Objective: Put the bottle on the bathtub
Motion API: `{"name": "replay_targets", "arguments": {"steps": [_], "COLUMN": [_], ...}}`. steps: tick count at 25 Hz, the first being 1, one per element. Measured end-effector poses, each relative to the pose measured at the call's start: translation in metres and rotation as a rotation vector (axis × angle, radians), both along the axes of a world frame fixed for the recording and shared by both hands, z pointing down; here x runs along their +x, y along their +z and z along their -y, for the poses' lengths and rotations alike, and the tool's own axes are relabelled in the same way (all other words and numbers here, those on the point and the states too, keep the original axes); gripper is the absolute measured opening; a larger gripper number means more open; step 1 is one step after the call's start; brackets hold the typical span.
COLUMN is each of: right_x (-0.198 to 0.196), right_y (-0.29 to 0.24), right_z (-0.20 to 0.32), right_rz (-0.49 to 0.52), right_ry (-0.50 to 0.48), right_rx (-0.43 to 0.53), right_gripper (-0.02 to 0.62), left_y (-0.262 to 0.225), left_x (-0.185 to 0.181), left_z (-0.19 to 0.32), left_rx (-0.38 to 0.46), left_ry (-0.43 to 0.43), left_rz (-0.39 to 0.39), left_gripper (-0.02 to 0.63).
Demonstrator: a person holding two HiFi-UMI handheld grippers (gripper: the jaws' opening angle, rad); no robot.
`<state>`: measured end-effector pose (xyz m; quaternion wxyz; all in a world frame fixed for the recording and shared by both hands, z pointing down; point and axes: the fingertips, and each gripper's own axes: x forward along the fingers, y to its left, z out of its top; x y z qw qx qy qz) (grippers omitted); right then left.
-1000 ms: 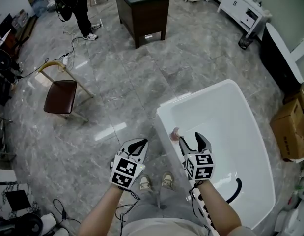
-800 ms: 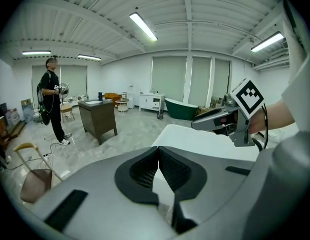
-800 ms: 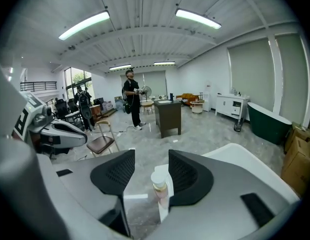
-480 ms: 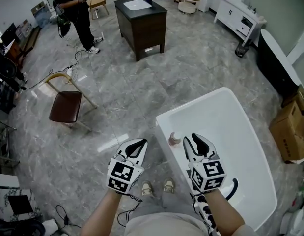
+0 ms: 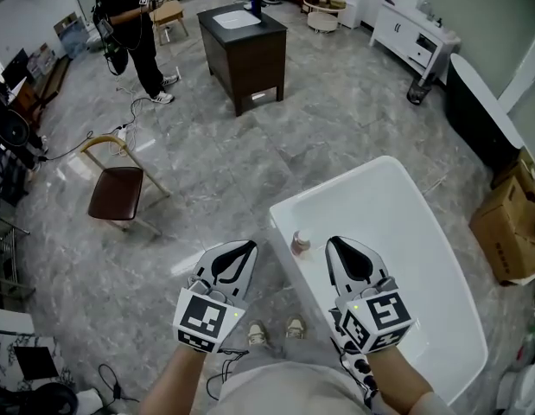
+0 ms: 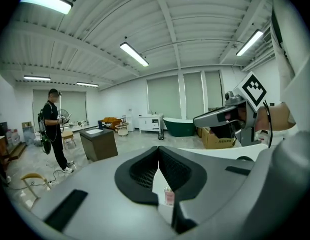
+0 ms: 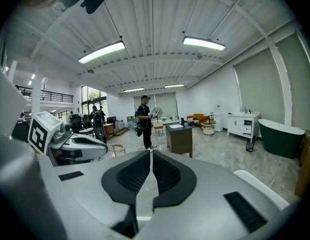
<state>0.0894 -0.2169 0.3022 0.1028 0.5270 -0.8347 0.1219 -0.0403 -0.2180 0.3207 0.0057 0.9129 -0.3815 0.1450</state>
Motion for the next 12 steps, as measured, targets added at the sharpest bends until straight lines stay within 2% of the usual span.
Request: {"name": "replay_targets", "arguments": {"steps": [6, 12], "right_x": [-0.003, -0.012], "right_y": [-0.044, -0.066], "right_z": [-0.022, -0.040], "right_rz": [0.018, 0.016], "right_ry": [-0.045, -0.083], "right_rx": [0.084, 0.116], "right_gripper": [0.037, 0.032], "left_y": [-0.030, -0.050], "left_x": [0.009, 0.009], "left_z": [-0.025, -0.040], "left_rx": [0.072, 0.086], "left_ry": [0.029, 0.017], "left_rz": [0.009, -0.011], "left_gripper": [0.021, 0.021]}}
